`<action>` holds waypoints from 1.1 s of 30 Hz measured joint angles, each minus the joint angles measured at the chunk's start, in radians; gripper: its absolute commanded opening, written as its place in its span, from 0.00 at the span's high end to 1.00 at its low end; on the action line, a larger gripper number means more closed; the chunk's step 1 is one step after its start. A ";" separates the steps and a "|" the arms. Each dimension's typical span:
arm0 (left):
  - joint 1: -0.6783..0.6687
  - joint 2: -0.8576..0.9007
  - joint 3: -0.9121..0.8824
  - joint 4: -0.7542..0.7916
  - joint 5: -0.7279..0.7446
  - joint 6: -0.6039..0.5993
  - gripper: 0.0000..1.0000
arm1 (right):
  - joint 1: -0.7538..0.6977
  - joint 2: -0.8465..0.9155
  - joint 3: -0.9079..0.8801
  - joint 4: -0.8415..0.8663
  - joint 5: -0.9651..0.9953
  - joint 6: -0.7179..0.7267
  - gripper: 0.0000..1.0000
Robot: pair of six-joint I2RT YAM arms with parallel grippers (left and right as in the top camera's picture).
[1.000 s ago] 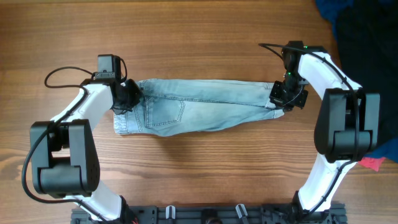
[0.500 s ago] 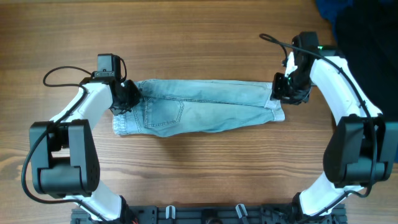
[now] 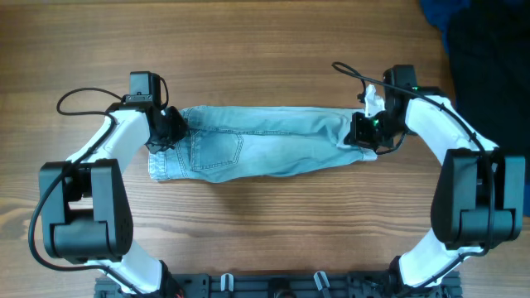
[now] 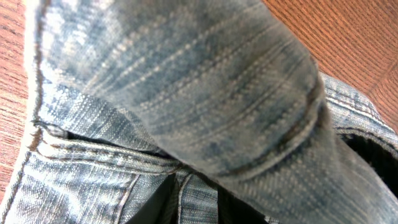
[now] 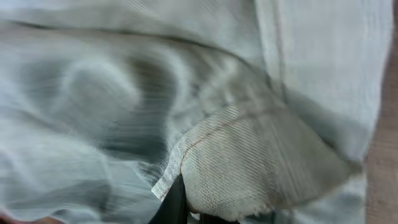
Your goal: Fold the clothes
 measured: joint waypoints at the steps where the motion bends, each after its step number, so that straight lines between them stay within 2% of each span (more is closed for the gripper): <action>1: 0.000 0.000 0.000 0.000 0.000 0.000 0.78 | 0.000 -0.001 0.015 0.025 -0.014 -0.003 0.96; 3: 0.000 0.000 0.000 0.000 0.000 0.000 0.78 | 0.000 -0.003 0.041 0.097 -0.030 -0.006 0.94; 4: 0.000 0.000 0.000 0.000 0.000 0.000 0.79 | 0.000 -0.007 0.044 0.140 -0.027 0.006 0.88; 5: 0.000 0.000 0.000 0.000 -0.001 0.000 0.79 | -0.001 -0.009 0.048 0.179 -0.019 0.031 0.70; 6: 0.000 0.000 0.000 -0.001 -0.001 0.000 0.79 | -0.004 -0.014 0.050 0.212 0.012 0.082 0.60; 7: 0.000 0.000 0.000 -0.001 -0.001 0.000 0.79 | -0.006 -0.014 0.050 0.231 0.041 0.125 0.38; 9: 0.000 0.000 0.000 -0.001 -0.001 0.000 0.79 | -0.011 -0.015 0.051 0.291 0.110 0.215 0.38; 12: 0.000 0.000 0.000 -0.002 -0.001 0.000 0.79 | -0.013 -0.015 0.052 0.314 0.153 0.264 0.39; 14: 0.000 0.000 0.000 -0.003 -0.001 0.000 0.79 | -0.015 -0.015 0.052 0.311 0.169 0.273 0.47; 15: 0.000 0.000 0.000 -0.004 -0.001 0.000 0.79 | -0.019 -0.018 0.052 0.302 0.174 0.275 0.60; 16: 0.000 0.000 0.001 -0.007 -0.001 0.000 0.79 | -0.029 -0.035 0.052 0.266 0.176 0.280 0.83; 17: 0.000 0.000 0.002 -0.010 -0.002 0.000 0.79 | -0.045 -0.071 0.053 0.209 0.176 0.272 0.95; 19: 0.000 0.000 0.003 -0.013 -0.003 0.000 0.79 | -0.068 -0.162 0.058 0.067 0.171 0.237 0.96; 21: 0.000 0.000 0.003 -0.015 -0.004 0.000 0.79 | -0.066 -0.268 0.063 -0.054 0.136 0.127 0.96; 23: 0.000 0.000 0.003 -0.015 -0.004 0.000 0.78 | -0.024 -0.275 0.054 -0.112 0.100 0.024 0.96; 27: 0.000 0.000 0.003 -0.022 -0.004 0.000 0.78 | 0.067 -0.224 -0.084 -0.016 0.085 -0.030 0.96; 28: 0.000 0.000 0.004 -0.026 -0.004 0.000 0.82 | 0.066 -0.210 -0.109 0.019 0.092 -0.032 0.96; 30: 0.001 0.000 0.009 -0.079 -0.011 0.003 0.83 | 0.066 -0.160 -0.134 0.077 0.150 -0.015 0.91; 33: 0.002 0.000 0.016 -0.187 -0.016 0.004 0.82 | 0.066 -0.143 -0.138 0.195 0.177 0.014 0.91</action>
